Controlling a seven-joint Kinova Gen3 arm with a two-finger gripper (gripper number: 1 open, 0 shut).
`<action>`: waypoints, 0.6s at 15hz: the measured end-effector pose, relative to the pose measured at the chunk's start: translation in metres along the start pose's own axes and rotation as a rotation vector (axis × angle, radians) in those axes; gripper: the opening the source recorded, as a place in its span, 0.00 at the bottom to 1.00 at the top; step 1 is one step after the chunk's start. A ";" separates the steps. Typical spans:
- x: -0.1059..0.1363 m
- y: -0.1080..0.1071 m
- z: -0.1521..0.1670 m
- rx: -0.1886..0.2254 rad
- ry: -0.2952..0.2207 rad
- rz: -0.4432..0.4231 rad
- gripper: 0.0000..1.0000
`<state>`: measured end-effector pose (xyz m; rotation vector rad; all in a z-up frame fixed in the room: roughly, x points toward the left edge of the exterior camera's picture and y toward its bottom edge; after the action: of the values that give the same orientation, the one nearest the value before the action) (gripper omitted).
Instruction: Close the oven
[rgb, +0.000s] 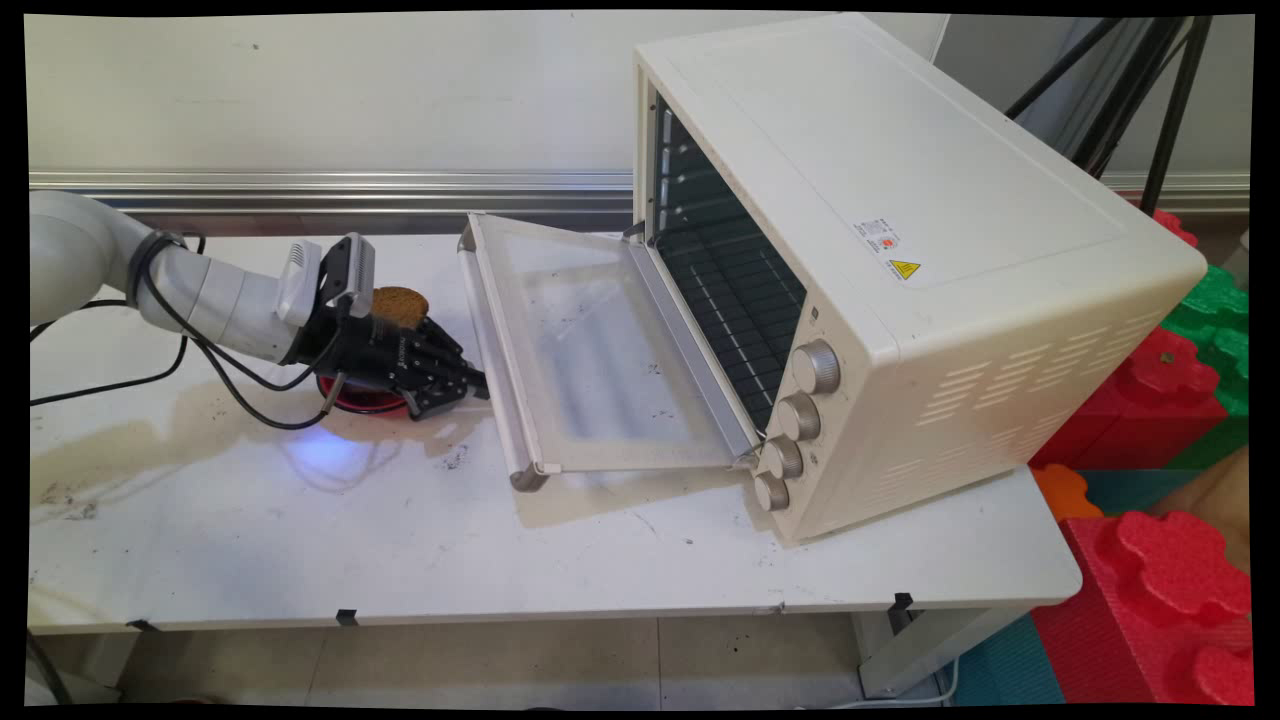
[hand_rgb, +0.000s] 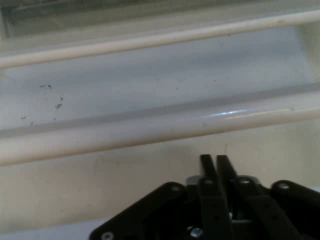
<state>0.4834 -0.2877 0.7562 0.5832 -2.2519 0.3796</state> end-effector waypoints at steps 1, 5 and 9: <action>0.000 0.000 0.001 0.000 0.001 -0.002 0.00; 0.001 0.001 0.005 -0.001 0.006 -0.010 0.00; 0.003 0.001 0.009 0.003 0.016 -0.022 0.00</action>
<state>0.4752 -0.2917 0.7523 0.6039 -2.2277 0.3756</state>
